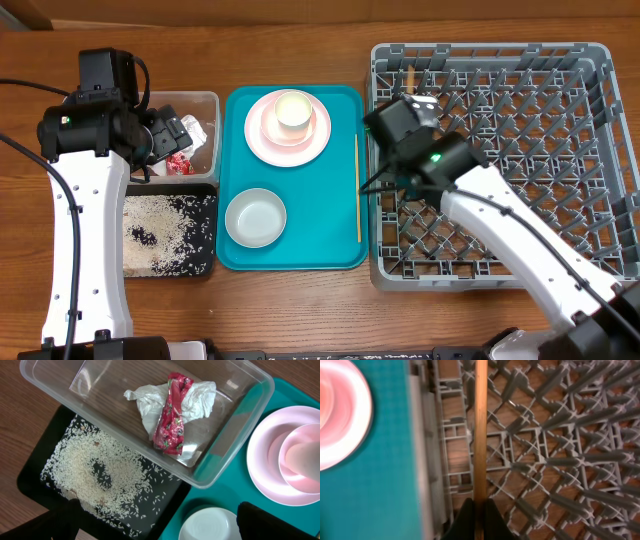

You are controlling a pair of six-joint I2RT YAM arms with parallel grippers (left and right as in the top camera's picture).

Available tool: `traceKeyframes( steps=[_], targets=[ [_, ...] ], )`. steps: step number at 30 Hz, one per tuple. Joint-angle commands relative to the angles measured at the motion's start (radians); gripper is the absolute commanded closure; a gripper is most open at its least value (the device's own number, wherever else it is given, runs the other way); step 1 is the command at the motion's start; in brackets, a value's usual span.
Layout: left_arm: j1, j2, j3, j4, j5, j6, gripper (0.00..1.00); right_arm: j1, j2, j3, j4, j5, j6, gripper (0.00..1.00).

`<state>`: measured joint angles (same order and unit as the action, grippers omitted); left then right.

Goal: Sort waste into correct bins and load items into the dishwasher
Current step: 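Lift the chopsticks and carry them over the dish rack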

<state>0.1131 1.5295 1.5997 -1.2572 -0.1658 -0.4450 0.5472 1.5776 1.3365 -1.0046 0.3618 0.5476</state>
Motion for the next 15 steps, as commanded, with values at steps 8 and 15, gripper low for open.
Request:
traceKeyframes(
  steps=[8, 15],
  targets=[
    [0.002, -0.01, 0.011, 0.001, -0.009, 0.011, 0.0, -0.167, 0.003, -0.152, 0.111, -0.308, -0.224, 0.91],
    [0.002, -0.01, 0.011, 0.001, -0.009, 0.011, 0.0, -0.167, 0.003, -0.152, 0.113, -0.289, -0.249, 0.63]
  ],
)
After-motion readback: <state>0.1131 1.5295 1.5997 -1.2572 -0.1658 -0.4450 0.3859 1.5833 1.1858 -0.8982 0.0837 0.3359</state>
